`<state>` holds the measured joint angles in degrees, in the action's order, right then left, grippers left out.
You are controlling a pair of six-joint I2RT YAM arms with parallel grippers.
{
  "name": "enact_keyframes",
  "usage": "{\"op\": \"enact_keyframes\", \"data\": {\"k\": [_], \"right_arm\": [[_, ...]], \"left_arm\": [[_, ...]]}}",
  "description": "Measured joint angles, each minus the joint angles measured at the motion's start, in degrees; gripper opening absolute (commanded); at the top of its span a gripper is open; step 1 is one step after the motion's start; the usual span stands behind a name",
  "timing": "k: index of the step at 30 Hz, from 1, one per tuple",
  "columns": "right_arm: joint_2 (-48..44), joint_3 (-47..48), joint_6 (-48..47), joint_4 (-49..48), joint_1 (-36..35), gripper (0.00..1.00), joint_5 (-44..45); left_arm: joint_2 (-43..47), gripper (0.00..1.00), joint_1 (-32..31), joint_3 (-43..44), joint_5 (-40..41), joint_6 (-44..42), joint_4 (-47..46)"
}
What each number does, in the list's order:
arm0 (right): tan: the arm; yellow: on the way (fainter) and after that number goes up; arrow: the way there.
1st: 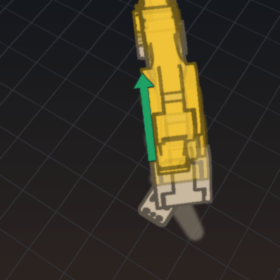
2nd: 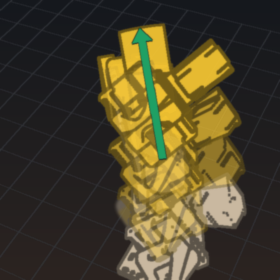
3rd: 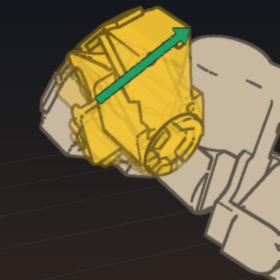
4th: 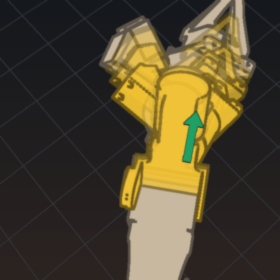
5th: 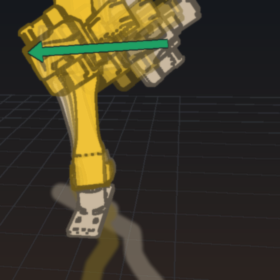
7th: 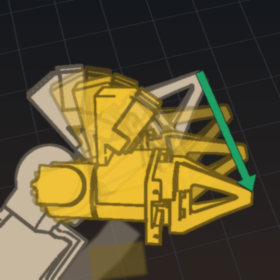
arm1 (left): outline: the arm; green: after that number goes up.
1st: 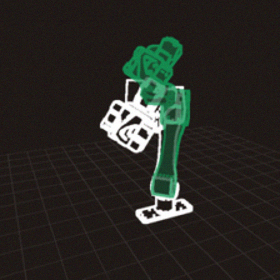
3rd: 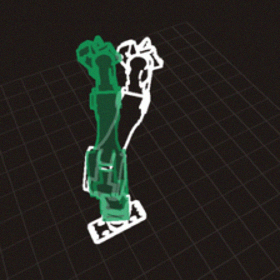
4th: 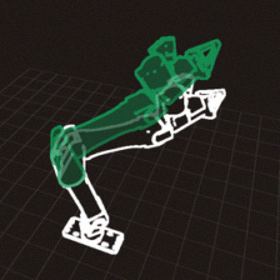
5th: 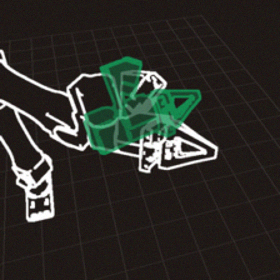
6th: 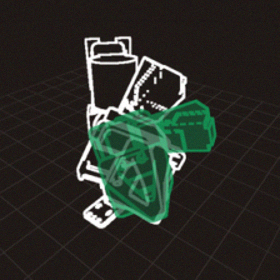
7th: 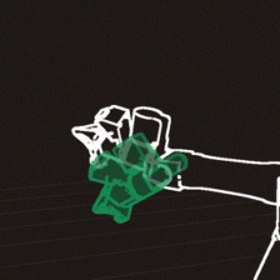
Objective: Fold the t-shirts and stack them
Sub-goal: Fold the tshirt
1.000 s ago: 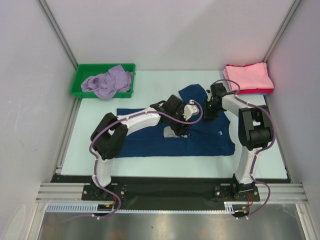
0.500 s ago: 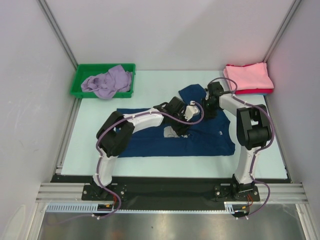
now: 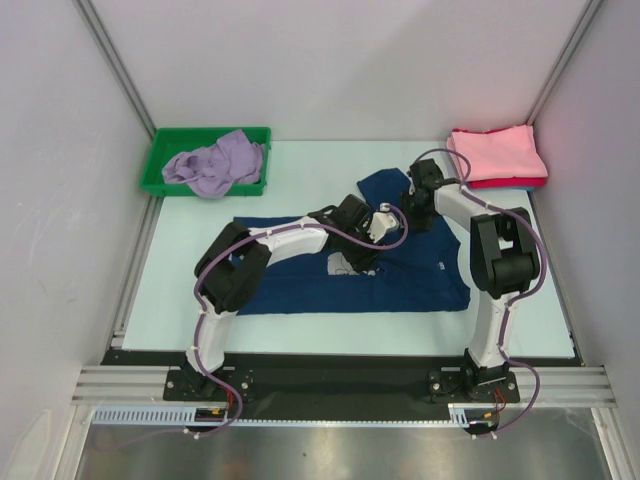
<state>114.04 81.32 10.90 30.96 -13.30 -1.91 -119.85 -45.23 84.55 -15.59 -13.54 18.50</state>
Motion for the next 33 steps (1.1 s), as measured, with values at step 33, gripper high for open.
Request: {"op": "enact_keyframes", "data": {"k": [33], "right_arm": [[-3.4,0.0,0.2,-1.8,5.8,0.00,-1.2]], "left_arm": [[0.0,0.63,0.7,-1.3,0.4,-0.5,-0.9]]}}
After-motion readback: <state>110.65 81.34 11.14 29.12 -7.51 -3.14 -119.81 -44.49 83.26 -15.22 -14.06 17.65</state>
